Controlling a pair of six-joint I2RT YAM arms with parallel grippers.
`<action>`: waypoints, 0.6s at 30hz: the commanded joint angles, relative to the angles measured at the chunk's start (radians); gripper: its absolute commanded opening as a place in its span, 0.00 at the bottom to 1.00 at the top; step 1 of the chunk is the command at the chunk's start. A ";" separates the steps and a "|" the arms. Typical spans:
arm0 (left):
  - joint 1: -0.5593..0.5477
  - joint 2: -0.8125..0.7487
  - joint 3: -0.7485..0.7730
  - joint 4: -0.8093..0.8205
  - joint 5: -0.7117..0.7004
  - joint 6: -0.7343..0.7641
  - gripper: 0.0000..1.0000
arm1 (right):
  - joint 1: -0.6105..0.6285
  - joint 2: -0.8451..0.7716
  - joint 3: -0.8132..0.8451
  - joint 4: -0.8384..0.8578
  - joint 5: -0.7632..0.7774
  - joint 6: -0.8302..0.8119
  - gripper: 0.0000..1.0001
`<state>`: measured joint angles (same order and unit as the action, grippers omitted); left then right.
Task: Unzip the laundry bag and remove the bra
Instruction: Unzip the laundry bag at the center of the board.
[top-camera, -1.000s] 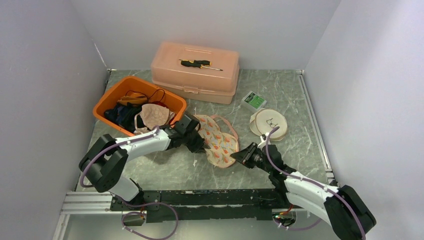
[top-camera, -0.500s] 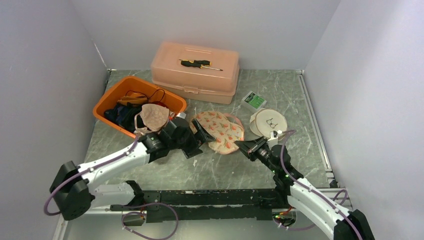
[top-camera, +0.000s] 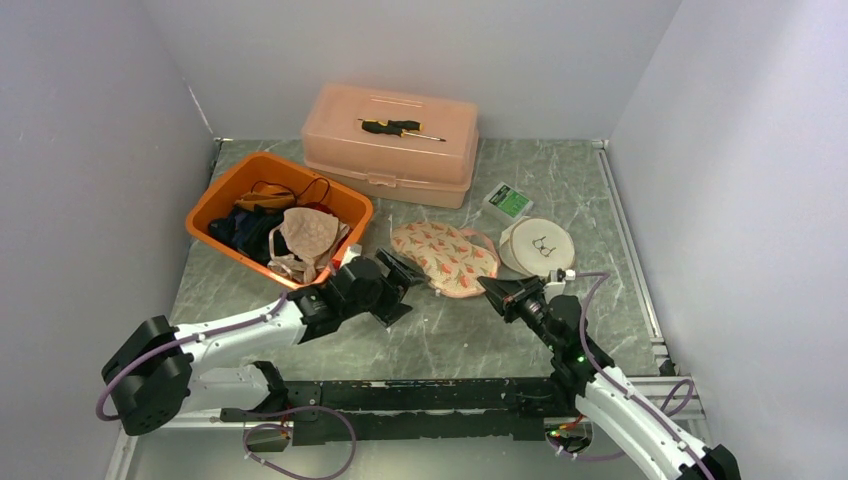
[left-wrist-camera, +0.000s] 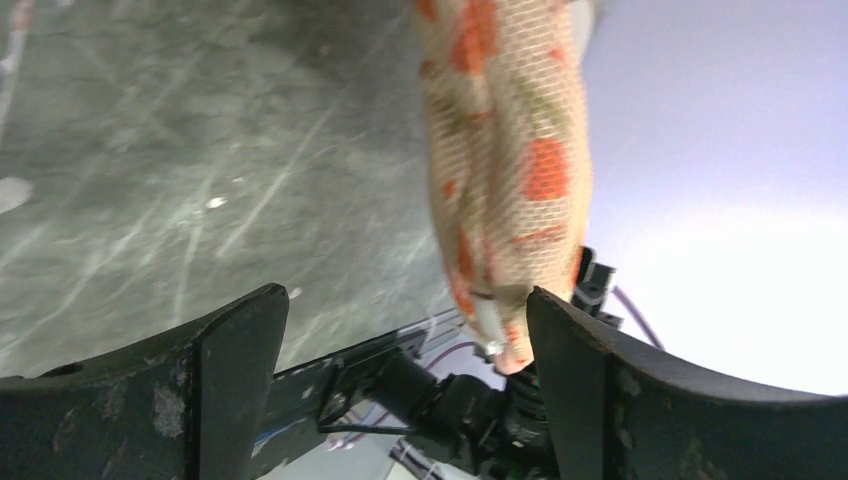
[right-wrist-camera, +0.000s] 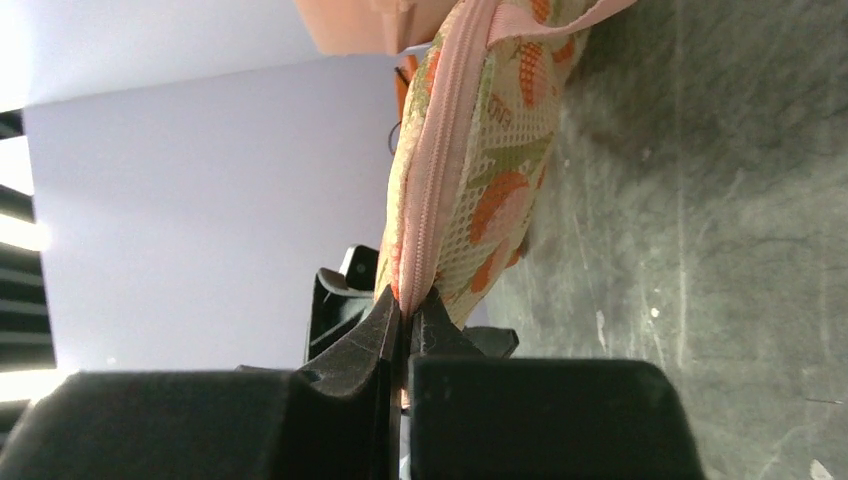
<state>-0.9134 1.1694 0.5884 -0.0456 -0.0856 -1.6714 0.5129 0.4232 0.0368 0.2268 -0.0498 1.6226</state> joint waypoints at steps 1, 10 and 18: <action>0.000 -0.004 0.003 0.185 -0.067 -0.011 0.94 | -0.002 -0.084 -0.016 0.061 -0.038 0.007 0.00; 0.001 -0.120 0.124 -0.062 -0.137 0.518 0.93 | -0.017 -0.254 -0.093 -0.026 -0.103 0.037 0.00; -0.013 -0.279 0.174 -0.169 -0.078 1.115 0.92 | -0.076 -0.212 -0.045 -0.045 -0.201 -0.043 0.00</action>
<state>-0.9134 0.9558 0.6998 -0.1360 -0.1810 -0.9287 0.4625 0.1894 0.0124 0.1513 -0.1719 1.6234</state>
